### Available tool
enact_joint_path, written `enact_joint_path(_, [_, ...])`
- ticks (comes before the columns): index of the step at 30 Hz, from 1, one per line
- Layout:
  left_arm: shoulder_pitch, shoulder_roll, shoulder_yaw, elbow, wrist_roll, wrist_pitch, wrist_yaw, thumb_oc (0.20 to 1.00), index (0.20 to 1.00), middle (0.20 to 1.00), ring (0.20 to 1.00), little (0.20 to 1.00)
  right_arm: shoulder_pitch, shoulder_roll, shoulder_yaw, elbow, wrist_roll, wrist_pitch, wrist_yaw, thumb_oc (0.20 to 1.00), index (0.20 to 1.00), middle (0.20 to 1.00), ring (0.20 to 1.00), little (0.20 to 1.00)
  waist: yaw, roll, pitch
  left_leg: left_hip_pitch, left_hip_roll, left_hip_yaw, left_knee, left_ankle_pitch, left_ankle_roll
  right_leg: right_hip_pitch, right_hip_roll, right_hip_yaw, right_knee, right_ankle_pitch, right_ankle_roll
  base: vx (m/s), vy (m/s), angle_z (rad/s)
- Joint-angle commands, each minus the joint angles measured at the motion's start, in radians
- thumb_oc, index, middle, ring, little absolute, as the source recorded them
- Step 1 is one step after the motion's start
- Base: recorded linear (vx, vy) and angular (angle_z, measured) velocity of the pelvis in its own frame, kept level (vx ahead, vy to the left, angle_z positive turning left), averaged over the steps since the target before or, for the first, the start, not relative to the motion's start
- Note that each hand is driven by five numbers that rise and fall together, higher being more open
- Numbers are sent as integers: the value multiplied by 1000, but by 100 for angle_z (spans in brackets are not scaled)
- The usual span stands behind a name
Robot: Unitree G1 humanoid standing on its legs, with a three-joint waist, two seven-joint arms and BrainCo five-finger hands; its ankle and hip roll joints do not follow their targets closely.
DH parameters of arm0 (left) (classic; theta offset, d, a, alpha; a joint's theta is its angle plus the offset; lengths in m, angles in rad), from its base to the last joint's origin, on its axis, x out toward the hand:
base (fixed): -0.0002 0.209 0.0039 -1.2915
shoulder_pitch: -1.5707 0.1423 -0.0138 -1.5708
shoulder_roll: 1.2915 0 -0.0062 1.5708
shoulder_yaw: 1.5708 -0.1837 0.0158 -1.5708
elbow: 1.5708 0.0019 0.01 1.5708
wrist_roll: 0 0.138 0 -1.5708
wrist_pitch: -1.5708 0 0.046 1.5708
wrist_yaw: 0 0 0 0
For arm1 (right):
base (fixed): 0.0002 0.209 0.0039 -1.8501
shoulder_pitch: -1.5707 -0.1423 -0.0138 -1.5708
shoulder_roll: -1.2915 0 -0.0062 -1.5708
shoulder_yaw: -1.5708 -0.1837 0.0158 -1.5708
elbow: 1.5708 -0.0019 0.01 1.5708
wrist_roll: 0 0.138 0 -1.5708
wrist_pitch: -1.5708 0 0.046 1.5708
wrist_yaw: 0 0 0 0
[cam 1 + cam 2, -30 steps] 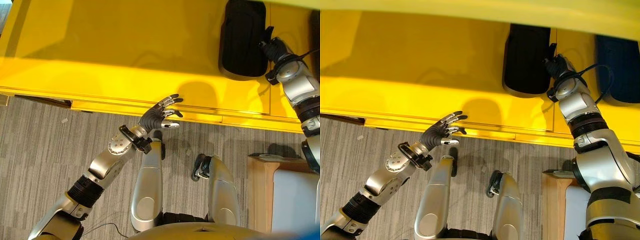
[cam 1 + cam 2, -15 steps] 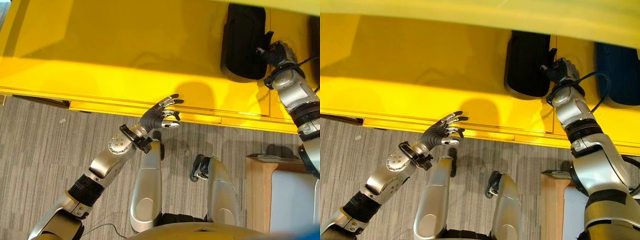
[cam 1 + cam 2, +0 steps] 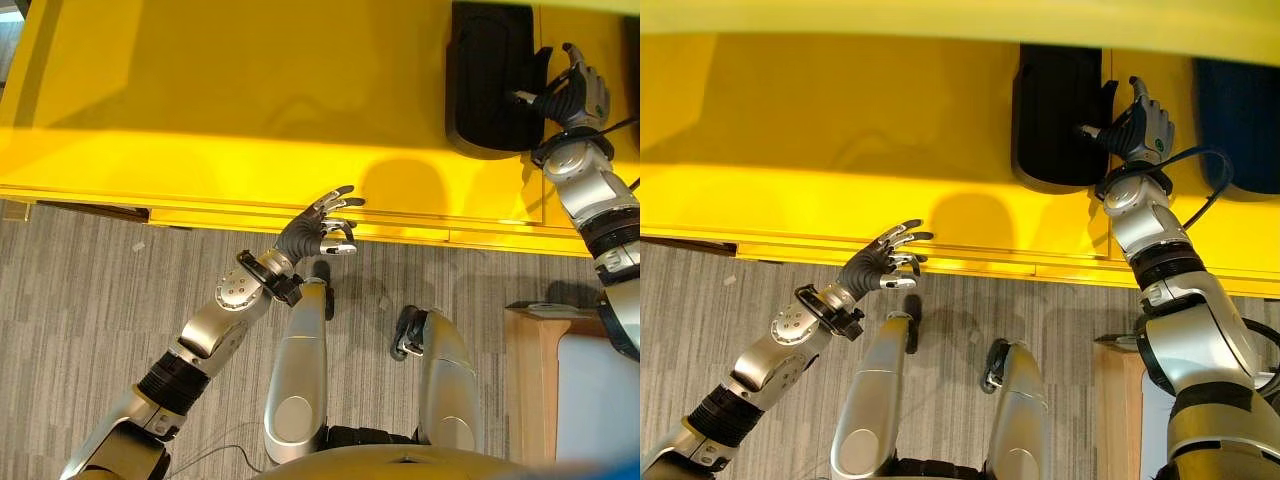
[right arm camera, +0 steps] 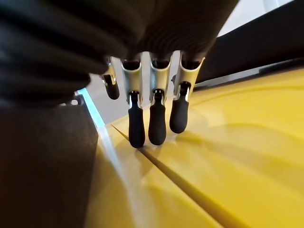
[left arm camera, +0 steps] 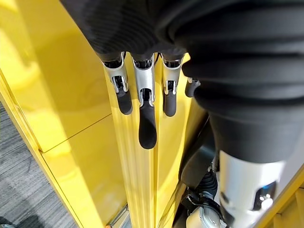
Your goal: Move parts from the plastic box to the shelf.
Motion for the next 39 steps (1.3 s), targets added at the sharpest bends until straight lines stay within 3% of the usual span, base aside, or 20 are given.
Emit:
enact_joint_path(1, [39,-44,-65,37,17,17,3,1000,1000,1000,1000,1000,9,-52,-37,-37,1,-63,-41,1000,1000,1000,1000,1000,-6,21,11,91,-25,50,-80,-42,58,-22,59,-38,134,-10,-26,0,0,0])
enact_joint_path(6, [40,-52,-64,27,14,23,8,1000,1000,1000,1000,1000,24,-32,-102,-168,66,-170,-121,1000,1000,1000,1000,1000,-15,28,11,104,-32,53,-91,-44,59,-14,64,-28,124,-11,-24,2,36,0])
enact_joint_path(13, [56,-70,-55,15,15,16,26,1000,1000,1000,1000,1000,81,10,-178,-383,76,-246,-179,1000,1000,1000,1000,1000,-32,36,11,127,-34,62,-121,-33,55,5,73,-16,100,-7,-21,-1,43,1])
enact_joint_path(16, [56,-69,-55,15,15,16,26,1000,1000,1000,1000,1000,83,11,-180,-384,75,-246,-179,1000,1000,1000,1000,1000,-31,36,11,128,-34,63,-122,-33,55,6,73,-16,99,-7,-21,-22,26,-3])
enact_joint_path(17, [70,-89,-28,-5,24,26,44,1000,1000,1000,1000,1000,189,61,-253,-633,37,-255,-208,1000,1000,1000,1000,1000,-57,35,11,152,-27,78,-172,6,56,20,85,-10,52,29,-21,-65,92,-1])
enact_joint_path(20, [77,-104,-16,-8,28,26,48,1000,1000,1000,1000,1000,255,94,-281,-738,-40,-251,-230,1000,1000,1000,1000,1000,-70,35,11,178,-23,87,-196,15,55,35,88,-2,24,46,-16,-18,67,-9])
enact_joint_path(32, [65,-128,-9,-2,36,27,80,1000,1000,1000,1000,1000,351,96,-289,-834,-48,-222,-210,1000,1000,1000,1000,1000,-104,29,11,229,-19,111,-233,20,56,85,91,9,-38,65,-14,2,33,-8])
enact_joint_path(34, [71,-136,-4,-2,47,20,96,1000,1000,1000,1000,1000,422,120,-293,-894,-12,-275,-190,1000,1000,1000,1000,1000,-120,24,11,260,-15,119,-261,26,54,111,96,14,-68,74,-10,30,56,-1])
enact_joint_path(39, [92,-160,23,-9,42,4,150,1000,1000,1000,1000,1000,608,167,-302,-1045,1,-336,-177,1000,1000,1000,1000,1000,-161,18,7,334,1,142,-339,51,44,176,108,28,-153,102,0,71,68,-7])
